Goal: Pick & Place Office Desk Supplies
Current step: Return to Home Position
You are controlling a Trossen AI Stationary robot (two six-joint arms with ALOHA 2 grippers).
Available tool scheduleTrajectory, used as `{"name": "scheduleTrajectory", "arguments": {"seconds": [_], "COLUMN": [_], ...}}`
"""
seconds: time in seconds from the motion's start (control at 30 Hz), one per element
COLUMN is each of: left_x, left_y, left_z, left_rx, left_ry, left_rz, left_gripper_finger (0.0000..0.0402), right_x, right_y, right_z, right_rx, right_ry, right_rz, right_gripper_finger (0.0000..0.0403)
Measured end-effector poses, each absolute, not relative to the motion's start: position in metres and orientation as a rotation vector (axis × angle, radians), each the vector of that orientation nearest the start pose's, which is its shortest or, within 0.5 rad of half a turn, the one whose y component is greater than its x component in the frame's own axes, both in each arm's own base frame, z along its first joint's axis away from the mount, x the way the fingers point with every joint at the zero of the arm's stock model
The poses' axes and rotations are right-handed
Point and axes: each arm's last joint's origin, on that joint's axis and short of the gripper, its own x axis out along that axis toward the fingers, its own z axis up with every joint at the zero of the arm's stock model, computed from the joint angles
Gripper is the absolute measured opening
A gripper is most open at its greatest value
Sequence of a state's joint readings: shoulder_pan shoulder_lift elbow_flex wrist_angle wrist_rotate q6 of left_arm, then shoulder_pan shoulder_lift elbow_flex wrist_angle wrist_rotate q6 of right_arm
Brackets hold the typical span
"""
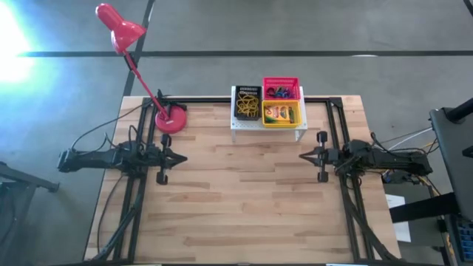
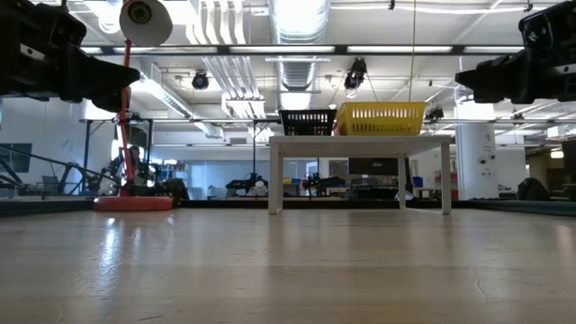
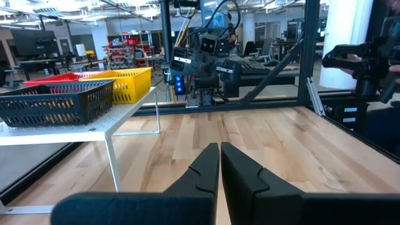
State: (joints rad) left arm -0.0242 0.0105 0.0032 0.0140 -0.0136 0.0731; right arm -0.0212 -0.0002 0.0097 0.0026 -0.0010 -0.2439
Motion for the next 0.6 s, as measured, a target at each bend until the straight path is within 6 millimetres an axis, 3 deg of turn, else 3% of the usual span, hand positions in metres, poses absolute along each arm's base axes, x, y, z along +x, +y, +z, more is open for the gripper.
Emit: {"name": "scheduleTrajectory", "arguments": {"seconds": [0.6], "left_x": [0.0981], "left_y": [-0.0020], "left_z": [0.1651], "left_rx": [0.073], "left_ry": [-0.007], "left_rz": [-0.010], "left_gripper_finger": [0.0023], "right_x": [0.1001], "right_y": [-0.0020], "right_z": [0.1634], "right_rx": [-0.235], "right_ry": [0.036], "right_rz": [-0.015], "right_gripper_finger": [0.0008]}}
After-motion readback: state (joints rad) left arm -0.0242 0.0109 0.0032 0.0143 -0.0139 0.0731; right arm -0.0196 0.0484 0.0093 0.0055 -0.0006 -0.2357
